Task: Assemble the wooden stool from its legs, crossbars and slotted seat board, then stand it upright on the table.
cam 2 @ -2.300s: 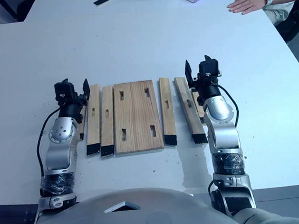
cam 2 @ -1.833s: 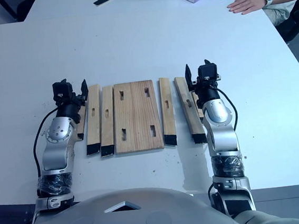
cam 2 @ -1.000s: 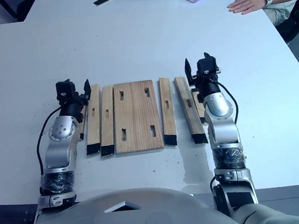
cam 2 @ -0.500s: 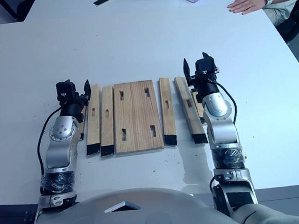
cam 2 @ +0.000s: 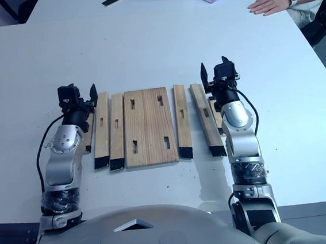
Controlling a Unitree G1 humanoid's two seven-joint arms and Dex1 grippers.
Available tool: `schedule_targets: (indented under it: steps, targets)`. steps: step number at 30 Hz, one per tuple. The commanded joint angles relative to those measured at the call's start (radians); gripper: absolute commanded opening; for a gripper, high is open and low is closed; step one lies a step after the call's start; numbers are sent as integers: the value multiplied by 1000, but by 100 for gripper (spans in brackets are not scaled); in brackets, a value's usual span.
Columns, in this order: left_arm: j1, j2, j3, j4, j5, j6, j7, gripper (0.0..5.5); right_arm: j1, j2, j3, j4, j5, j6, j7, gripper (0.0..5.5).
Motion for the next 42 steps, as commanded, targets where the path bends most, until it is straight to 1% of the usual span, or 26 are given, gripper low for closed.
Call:
schedule_targets:
  steps: [1,3,5,8,12,18,27,32,36,42]
  targets:
    - [172,133,-28,-276,0,224,-116,330,95,5,-21,-82,-3,35,-21,317]
    - [269,206,-23,-400,-17,322,-179,330,137,8,-20,-124,-5,45,-27,317]
    - [326,249,-9,-487,-42,409,-221,330,161,10,-18,-156,-10,55,-35,317]
    - [348,267,-3,-543,-63,496,-240,330,180,16,-24,-186,-13,68,-52,317]
    - [389,249,-26,-576,-65,553,-222,330,192,17,-21,-203,-13,79,-58,317]
    - [406,208,7,-581,-81,549,-191,330,213,18,-6,-221,-29,82,-58,317]
    - [427,219,29,-513,-67,532,-183,330,216,18,4,-217,-45,72,-56,317]
    - [462,242,-5,-455,-60,506,-196,330,218,24,13,-216,-52,68,-59,317]
    - [515,214,-12,-385,-70,468,-183,330,213,22,16,-212,-54,66,-54,317]
    - [518,171,39,-252,-84,391,-160,249,208,16,18,-212,-60,69,-50,319]
